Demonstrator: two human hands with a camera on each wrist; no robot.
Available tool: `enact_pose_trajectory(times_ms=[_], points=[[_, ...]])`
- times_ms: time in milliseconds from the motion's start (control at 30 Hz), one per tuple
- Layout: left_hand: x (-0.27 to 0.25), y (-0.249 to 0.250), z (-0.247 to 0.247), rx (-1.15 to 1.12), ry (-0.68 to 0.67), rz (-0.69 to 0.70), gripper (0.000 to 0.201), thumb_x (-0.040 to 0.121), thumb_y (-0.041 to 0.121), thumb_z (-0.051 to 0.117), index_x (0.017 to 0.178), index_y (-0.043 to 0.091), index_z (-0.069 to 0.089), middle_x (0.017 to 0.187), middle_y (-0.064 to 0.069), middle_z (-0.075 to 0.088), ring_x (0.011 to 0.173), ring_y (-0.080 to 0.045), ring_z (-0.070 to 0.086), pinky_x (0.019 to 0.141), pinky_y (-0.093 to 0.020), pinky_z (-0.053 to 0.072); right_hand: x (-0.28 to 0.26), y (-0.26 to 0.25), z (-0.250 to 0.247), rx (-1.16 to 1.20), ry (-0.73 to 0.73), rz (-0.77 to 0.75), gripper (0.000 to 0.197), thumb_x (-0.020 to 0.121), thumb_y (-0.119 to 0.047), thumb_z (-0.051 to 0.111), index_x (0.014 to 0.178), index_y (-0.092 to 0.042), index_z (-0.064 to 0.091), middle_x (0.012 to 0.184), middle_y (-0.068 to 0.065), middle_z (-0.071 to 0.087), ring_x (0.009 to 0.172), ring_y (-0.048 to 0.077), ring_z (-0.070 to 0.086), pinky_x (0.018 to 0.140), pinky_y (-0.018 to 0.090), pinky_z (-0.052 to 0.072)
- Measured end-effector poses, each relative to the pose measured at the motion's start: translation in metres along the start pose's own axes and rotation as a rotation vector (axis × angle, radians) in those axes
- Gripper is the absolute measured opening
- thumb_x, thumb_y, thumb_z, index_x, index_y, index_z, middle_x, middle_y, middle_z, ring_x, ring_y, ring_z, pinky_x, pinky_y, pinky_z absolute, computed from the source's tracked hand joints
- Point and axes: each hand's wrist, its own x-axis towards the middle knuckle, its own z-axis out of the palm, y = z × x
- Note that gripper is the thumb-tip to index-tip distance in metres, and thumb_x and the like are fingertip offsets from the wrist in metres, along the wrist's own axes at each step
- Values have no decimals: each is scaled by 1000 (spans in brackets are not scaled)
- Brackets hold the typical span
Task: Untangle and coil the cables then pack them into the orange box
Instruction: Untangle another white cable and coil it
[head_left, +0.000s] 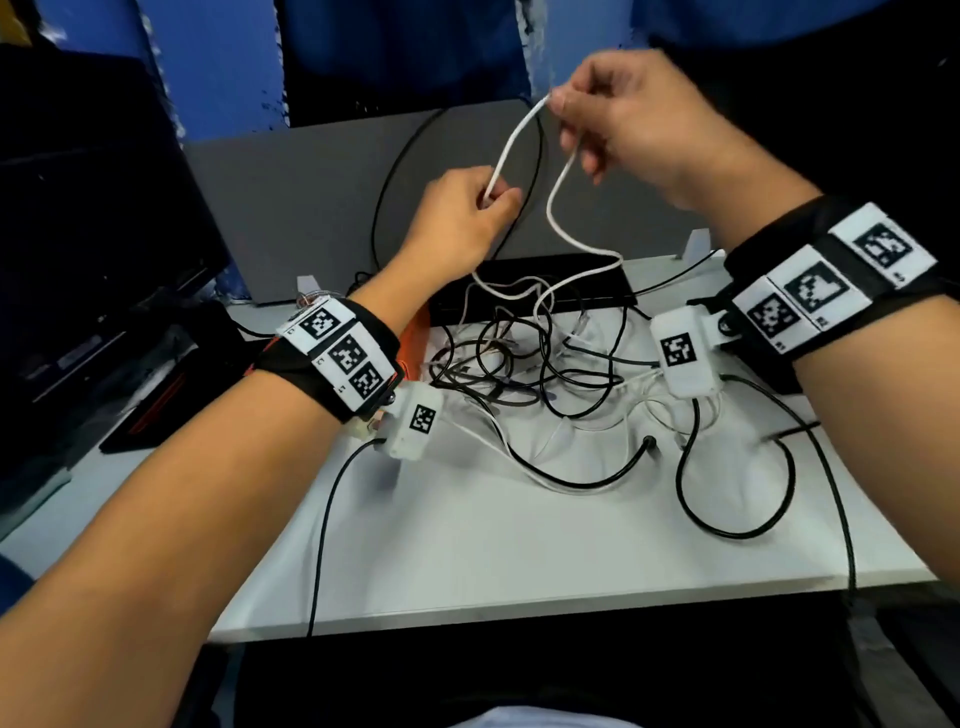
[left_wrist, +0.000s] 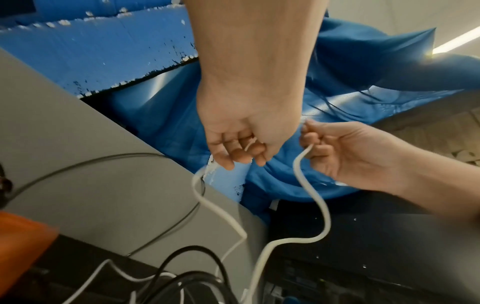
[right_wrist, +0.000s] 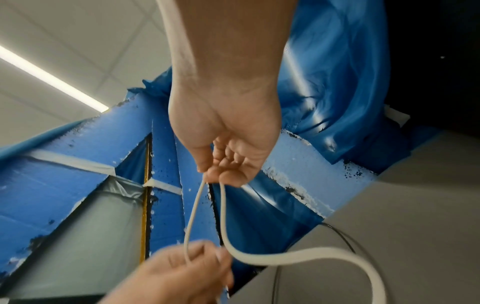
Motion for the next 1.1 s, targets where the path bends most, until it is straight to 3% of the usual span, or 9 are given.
enact_pose_trajectory(times_ms=[200,300,367,467,633,733,833,967,1100], points=[[-11,-38,-17,-11,65,-169,27,102,35,57,85,17,69,61,10,51,53,-6,45,60,-29,38,-6,-9,-47,220,478,42,9,72,-26,50,63,-26,50,49,-13,50,53,4,44,61,25,41],[-19,-48,-27,-179,111,-197,28,103,34,55,80,23,68,62,10,57,53,-6,50,58,-29,42,-10,-1,-62,230,587,158,28,67,-26,44,40,-23,51,41,-16,52,56,0,51,78,22,46],[-22,-50,-34,-282,136,-226,26,105,29,54,83,22,67,67,9,63,56,-4,55,57,-23,45,-8,14,-76,281,707,120,31,86,-16,46,57,-24,54,43,-15,56,53,-1,55,75,20,50],[-28,-59,-42,-372,150,-315,24,107,22,50,89,16,65,69,2,68,57,-9,63,59,-23,50,-7,34,-96,283,819,56,11,88,-6,48,85,-13,55,59,-11,62,54,5,60,67,22,52],[-46,-53,-49,-576,91,-352,28,108,24,46,87,14,60,50,6,39,41,-13,40,59,-32,49,-14,49,-77,6,512,280,17,101,-22,52,86,-26,59,83,-2,66,60,10,65,73,33,59],[-53,-27,-43,-641,28,-363,30,107,23,47,82,14,59,53,7,31,44,-8,26,51,-28,32,-22,46,-55,-469,271,403,27,95,-20,58,119,-21,69,121,10,69,108,27,68,103,40,50],[-57,-3,-34,-629,-69,-324,30,106,20,49,79,14,59,53,9,32,44,-5,25,50,-27,23,-37,21,-13,-575,74,263,52,97,-22,57,148,-21,51,150,6,54,137,25,51,115,34,37],[-65,24,-24,-668,-205,-184,31,103,23,47,75,14,58,60,2,29,53,-10,22,50,-28,14,-61,0,43,-329,-188,60,50,100,-22,55,149,-27,50,136,-4,65,125,9,60,111,30,43],[-72,30,-29,-712,-199,-182,31,102,22,48,72,14,54,65,1,31,55,-11,23,54,-32,14,-80,1,63,-281,-195,-42,19,105,-33,53,121,-25,62,92,-3,70,76,9,68,77,31,54]])
